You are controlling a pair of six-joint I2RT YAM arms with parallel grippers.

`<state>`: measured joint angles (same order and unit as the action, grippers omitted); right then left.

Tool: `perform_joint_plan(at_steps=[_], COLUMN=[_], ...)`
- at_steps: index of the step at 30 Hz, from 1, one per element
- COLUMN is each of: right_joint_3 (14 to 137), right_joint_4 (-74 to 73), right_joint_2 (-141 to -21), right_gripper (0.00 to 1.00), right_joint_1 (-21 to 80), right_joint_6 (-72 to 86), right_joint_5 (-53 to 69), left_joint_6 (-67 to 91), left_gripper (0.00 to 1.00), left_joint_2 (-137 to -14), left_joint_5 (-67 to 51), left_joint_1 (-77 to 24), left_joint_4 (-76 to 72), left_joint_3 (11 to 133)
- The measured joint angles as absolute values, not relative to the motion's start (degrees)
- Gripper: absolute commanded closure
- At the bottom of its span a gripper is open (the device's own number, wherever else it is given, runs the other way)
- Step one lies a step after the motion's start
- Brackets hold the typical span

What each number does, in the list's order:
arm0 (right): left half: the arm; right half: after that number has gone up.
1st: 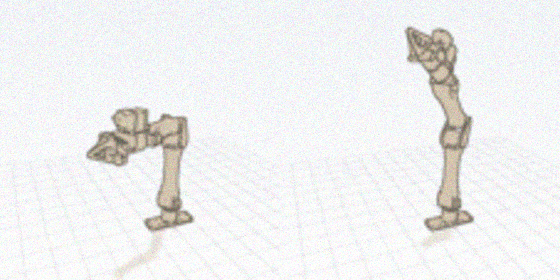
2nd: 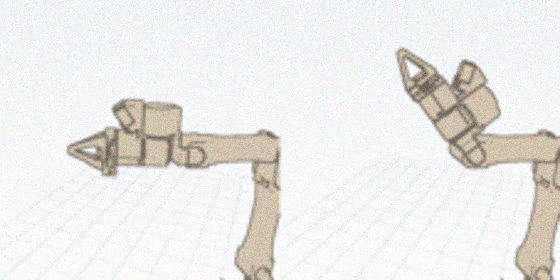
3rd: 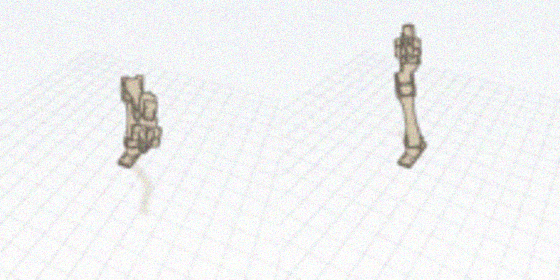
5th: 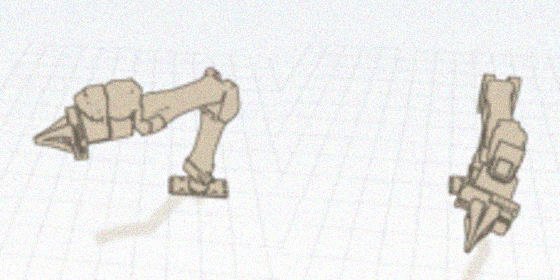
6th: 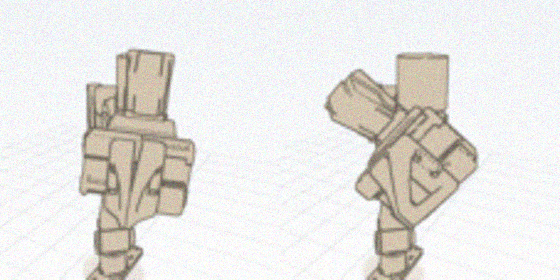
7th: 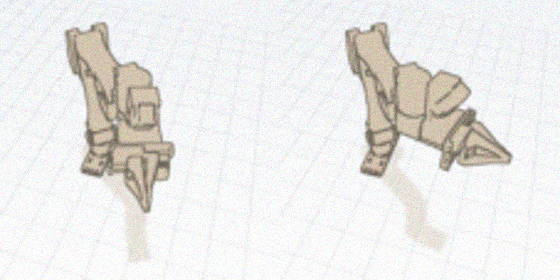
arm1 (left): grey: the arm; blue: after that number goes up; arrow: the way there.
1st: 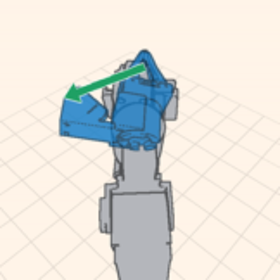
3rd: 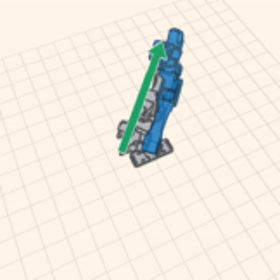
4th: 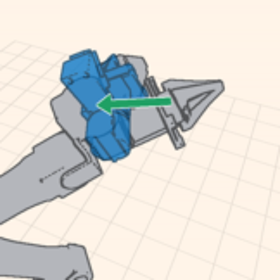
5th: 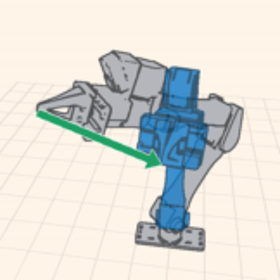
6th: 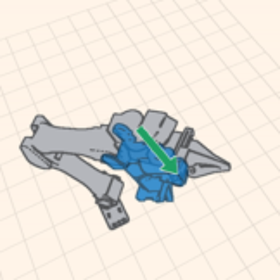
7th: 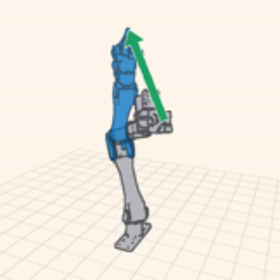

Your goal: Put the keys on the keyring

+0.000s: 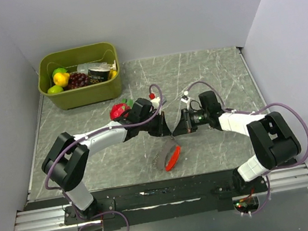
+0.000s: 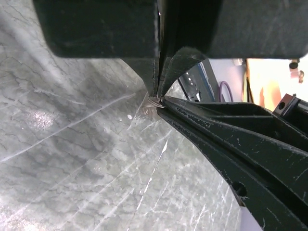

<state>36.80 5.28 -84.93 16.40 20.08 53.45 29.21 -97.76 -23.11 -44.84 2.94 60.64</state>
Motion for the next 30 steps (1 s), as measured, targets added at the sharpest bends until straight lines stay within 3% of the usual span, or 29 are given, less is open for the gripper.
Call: perform_joint_plan(at_steps=[4, 9, 12, 21, 30], right_joint_3=[36.4, 36.4, 36.4, 36.45, 35.59], right_joint_4=[5.34, 4.97, 4.58, 1.48, 2.28], right_joint_2=[-83.74, -82.72, -82.41, -78.74, -66.41], right_gripper=[1.0, 1.0, 1.0, 1.0, 1.0], right_joint_1=[16.4, 16.49, 16.69, 17.76, 20.99], right_joint_6=[19.31, 17.56, 16.62, 14.11, 8.51], right_joint_5=[53.43, 54.13, 54.83, 54.22, 51.22], left_joint_6=[29.54, 30.35, 31.35, 32.73, 32.16], left_gripper=[0.93, 0.54, 0.46, 0.45, 0.4], left_joint_2=[-97.43, -96.18, -95.2, -92.14, -84.14], left_joint_5=[-23.07, -21.34, -20.03, -20.69, -27.29], left_joint_1=[-44.84, -44.77, -44.05, -41.01, -39.09], left_joint_4=[2.55, 2.24, 1.67, 0.56, -2.81], left_joint_3=[60.42, 59.94, 59.27, 57.3, 55.61])
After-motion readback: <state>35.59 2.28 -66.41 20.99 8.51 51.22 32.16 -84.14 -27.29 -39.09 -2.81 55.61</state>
